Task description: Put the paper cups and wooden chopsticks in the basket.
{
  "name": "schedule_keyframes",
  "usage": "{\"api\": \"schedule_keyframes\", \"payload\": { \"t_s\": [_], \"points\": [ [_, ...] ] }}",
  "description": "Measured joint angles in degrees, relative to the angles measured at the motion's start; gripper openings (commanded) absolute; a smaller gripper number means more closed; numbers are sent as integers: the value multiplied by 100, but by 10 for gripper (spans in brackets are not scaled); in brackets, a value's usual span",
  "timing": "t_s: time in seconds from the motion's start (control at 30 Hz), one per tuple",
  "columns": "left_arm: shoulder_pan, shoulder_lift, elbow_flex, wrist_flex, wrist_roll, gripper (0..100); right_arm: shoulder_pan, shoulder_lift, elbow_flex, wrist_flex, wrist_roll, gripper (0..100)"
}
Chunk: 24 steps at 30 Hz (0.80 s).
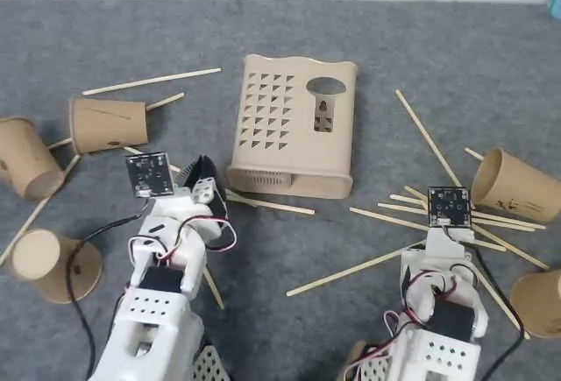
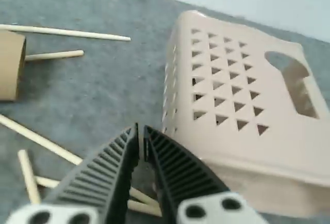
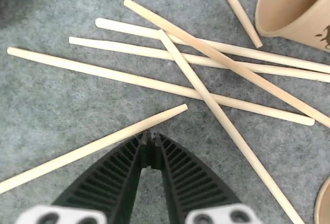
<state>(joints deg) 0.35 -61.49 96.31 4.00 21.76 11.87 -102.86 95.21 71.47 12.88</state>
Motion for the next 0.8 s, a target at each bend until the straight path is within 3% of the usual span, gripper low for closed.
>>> {"api": "schedule_keyframes", "payload": {
  "t_s": [0.13, 0.23, 0.3, 0.57, 0.8],
  "points": [
    [26, -26, -281, 879, 70, 12, 0, 0, 0, 0, 0, 8],
    [492, -35, -721, 2101, 97, 12, 0, 0, 0, 0, 0, 8],
    [870, -35, -809, 2462, 149, 12, 0, 0, 0, 0, 0, 8],
    [1134, 290, -914, 1960, 308, 12, 0, 0, 0, 0, 0, 8],
    [1134, 2233, -1433, 651, 343, 12, 26, 0, 0, 0, 0, 8]
  ]
}}
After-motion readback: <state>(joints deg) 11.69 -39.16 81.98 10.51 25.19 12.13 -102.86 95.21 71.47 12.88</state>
